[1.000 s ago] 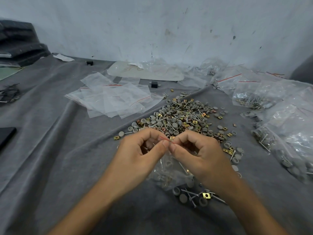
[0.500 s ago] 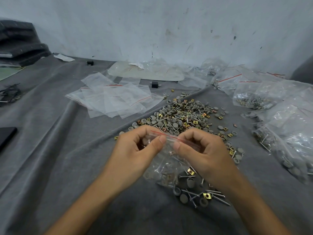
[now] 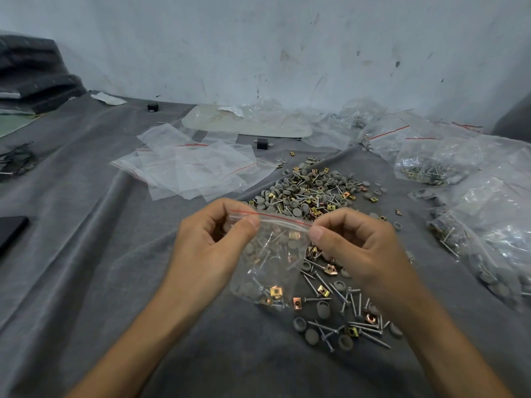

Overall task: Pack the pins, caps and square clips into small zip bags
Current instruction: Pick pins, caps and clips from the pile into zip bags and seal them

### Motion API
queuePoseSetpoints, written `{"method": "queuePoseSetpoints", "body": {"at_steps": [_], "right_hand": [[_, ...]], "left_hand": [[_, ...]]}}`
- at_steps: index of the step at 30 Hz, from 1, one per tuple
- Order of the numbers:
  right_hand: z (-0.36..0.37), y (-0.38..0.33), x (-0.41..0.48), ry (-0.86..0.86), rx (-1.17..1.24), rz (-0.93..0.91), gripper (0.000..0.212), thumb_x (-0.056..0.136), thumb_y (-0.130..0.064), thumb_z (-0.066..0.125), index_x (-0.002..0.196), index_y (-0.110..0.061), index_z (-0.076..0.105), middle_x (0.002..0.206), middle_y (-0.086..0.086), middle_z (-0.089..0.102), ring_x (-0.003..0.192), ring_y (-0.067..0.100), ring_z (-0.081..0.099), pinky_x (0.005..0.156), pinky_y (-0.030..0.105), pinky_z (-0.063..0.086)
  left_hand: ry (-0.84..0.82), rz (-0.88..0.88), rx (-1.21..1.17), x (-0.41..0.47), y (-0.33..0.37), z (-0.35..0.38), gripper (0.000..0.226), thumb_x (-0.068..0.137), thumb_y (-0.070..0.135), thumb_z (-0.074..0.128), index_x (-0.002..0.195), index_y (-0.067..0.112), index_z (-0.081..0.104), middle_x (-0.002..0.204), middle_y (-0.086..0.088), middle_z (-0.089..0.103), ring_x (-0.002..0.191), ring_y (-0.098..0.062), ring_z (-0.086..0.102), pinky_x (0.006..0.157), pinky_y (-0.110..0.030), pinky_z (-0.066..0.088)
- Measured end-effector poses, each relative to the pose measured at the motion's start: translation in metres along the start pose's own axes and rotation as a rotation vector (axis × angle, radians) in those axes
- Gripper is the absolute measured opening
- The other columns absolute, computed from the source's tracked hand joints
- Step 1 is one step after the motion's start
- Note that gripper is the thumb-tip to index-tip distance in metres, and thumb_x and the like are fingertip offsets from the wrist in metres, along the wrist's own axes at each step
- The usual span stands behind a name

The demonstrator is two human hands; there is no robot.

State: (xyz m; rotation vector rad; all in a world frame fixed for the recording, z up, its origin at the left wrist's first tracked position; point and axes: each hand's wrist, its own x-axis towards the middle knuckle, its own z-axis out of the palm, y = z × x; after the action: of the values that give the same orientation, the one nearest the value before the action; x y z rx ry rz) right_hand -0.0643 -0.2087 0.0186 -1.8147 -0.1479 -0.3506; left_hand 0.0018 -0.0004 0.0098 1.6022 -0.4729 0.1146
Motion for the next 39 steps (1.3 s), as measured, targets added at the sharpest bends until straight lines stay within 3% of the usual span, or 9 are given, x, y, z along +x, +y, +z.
{"method": "queuePoseSetpoints", "body": {"at_steps": [5,8,10,13,16,25,29,34,39], "right_hand": [[0.002,-0.002,-0.001,-0.024,-0.043,0.008,0.008,0.09,-0.033,0.072,0.086,-0.026,0.073,0.068,-0.008,0.064,0.059,0.009,0.051,0.051,0.024,0.042],[0.003,-0.002,-0.001,-0.014,-0.073,0.005,0.011,0.092,-0.034,0.069,0.085,-0.027,0.07,0.067,-0.004,0.057,0.058,0.014,0.046,0.05,0.032,0.038],[0.004,-0.002,-0.001,-0.023,-0.061,-0.007,0.009,0.091,-0.032,0.066,0.084,-0.027,0.068,0.066,-0.006,0.056,0.058,0.014,0.044,0.05,0.031,0.037],[0.01,-0.004,-0.002,-0.051,-0.033,-0.026,0.008,0.09,-0.029,0.064,0.085,-0.025,0.068,0.065,-0.008,0.055,0.056,0.011,0.042,0.049,0.027,0.035],[0.013,-0.004,-0.002,-0.06,0.008,-0.024,0.009,0.089,-0.026,0.065,0.085,-0.019,0.068,0.063,-0.012,0.056,0.054,0.003,0.043,0.049,0.017,0.035],[0.015,-0.004,-0.004,-0.091,0.018,-0.057,0.008,0.095,-0.015,0.066,0.088,-0.017,0.069,0.064,-0.009,0.055,0.055,0.002,0.044,0.05,0.014,0.036],[0.015,-0.002,-0.005,-0.109,0.017,-0.075,0.009,0.097,-0.015,0.066,0.089,-0.017,0.069,0.065,-0.007,0.056,0.056,0.0,0.045,0.052,0.012,0.037],[0.016,0.0,-0.005,-0.12,-0.016,-0.11,0.006,0.095,-0.018,0.067,0.093,-0.02,0.072,0.067,-0.006,0.058,0.057,0.001,0.048,0.053,0.013,0.037],[0.012,0.002,-0.004,-0.131,-0.068,-0.125,0.007,0.098,-0.024,0.064,0.094,-0.023,0.069,0.065,-0.005,0.056,0.053,0.002,0.045,0.05,0.014,0.035]], "left_hand": [[-0.02,-0.009,0.014,-0.002,0.002,-0.001,0.007,0.084,0.033,0.067,0.083,0.035,0.074,0.077,-0.02,0.062,0.065,-0.018,0.054,0.056,-0.032,0.044],[-0.06,-0.032,-0.025,-0.002,0.004,-0.003,0.006,0.081,0.032,0.07,0.084,0.033,0.075,0.072,-0.012,0.066,0.064,-0.012,0.057,0.057,-0.024,0.047],[-0.141,-0.053,-0.061,-0.003,0.007,-0.002,0.008,0.078,0.032,0.076,0.086,0.029,0.078,0.075,-0.003,0.074,0.066,-0.008,0.063,0.06,-0.02,0.05],[-0.22,-0.058,-0.078,-0.006,0.01,0.001,0.016,0.077,0.031,0.085,0.09,0.024,0.08,0.086,-0.005,0.078,0.076,-0.013,0.07,0.068,-0.024,0.055],[-0.188,-0.052,-0.08,-0.007,0.01,0.004,0.018,0.074,0.026,0.082,0.09,0.019,0.081,0.086,-0.005,0.079,0.077,-0.012,0.073,0.069,-0.022,0.057],[-0.182,0.03,-0.052,-0.009,0.009,0.009,0.012,0.077,0.026,0.08,0.086,0.018,0.08,0.083,0.0,0.079,0.075,-0.007,0.072,0.067,-0.019,0.055],[-0.178,0.073,0.013,-0.01,0.005,0.009,0.005,0.082,0.028,0.081,0.086,0.027,0.078,0.078,-0.001,0.076,0.068,-0.009,0.067,0.06,-0.032,0.054],[-0.18,0.096,-0.026,-0.01,0.004,0.011,0.003,0.082,0.023,0.08,0.084,0.022,0.078,0.077,0.002,0.076,0.069,-0.001,0.066,0.063,-0.017,0.052],[-0.158,0.065,-0.043,-0.008,0.007,0.01,0.008,0.077,0.023,0.079,0.084,0.018,0.079,0.079,0.001,0.078,0.072,-0.005,0.07,0.066,-0.019,0.055]]}}
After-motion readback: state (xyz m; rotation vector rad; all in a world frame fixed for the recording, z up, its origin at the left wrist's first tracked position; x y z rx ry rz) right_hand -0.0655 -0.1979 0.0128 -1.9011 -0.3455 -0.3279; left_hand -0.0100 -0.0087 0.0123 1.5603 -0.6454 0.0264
